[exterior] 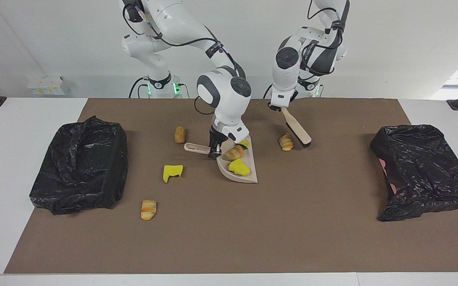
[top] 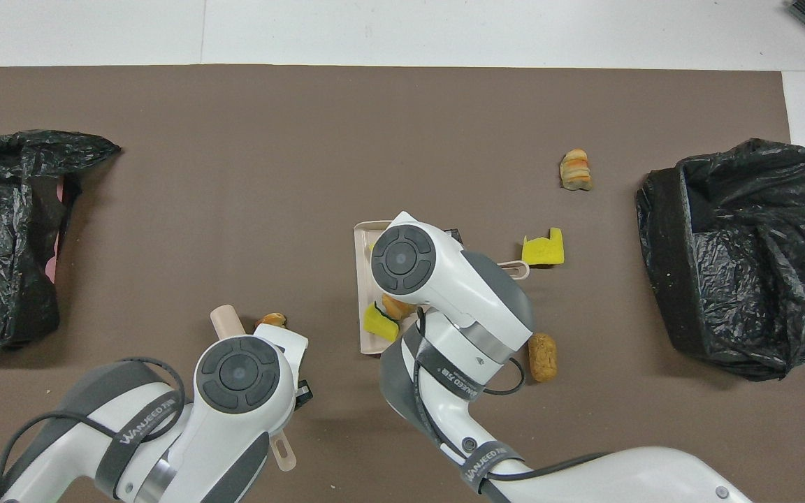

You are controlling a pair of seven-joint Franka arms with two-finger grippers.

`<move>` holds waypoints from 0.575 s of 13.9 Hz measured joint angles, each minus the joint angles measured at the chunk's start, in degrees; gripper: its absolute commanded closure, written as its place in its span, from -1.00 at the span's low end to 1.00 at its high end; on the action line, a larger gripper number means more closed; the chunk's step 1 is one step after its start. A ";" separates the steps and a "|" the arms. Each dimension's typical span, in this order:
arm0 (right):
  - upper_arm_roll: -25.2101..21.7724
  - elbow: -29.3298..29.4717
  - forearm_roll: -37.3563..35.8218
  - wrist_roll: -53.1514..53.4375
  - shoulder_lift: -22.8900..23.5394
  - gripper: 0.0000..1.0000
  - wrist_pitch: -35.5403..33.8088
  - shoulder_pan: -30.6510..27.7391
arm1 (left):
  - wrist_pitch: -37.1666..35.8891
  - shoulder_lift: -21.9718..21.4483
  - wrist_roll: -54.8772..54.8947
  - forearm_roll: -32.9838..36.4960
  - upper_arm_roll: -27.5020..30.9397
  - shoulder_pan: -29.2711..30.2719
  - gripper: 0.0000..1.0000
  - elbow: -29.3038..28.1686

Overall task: Sweep and dump trash in bin
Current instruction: 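Brush the remaining scraps into the dustpan held by the right gripper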

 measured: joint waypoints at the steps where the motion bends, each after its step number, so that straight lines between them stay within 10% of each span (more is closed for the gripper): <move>1: 0.00 0.00 0.00 0.00 0.00 1.00 0.00 0.00 | 2.58 0.03 0.37 0.00 -0.11 -0.57 1.00 -1.02; 8: -0.07 -2.00 0.00 0.00 -0.35 1.00 2.43 -0.06 | 16.15 5.80 11.71 -4.19 -0.49 -2.99 1.00 2.13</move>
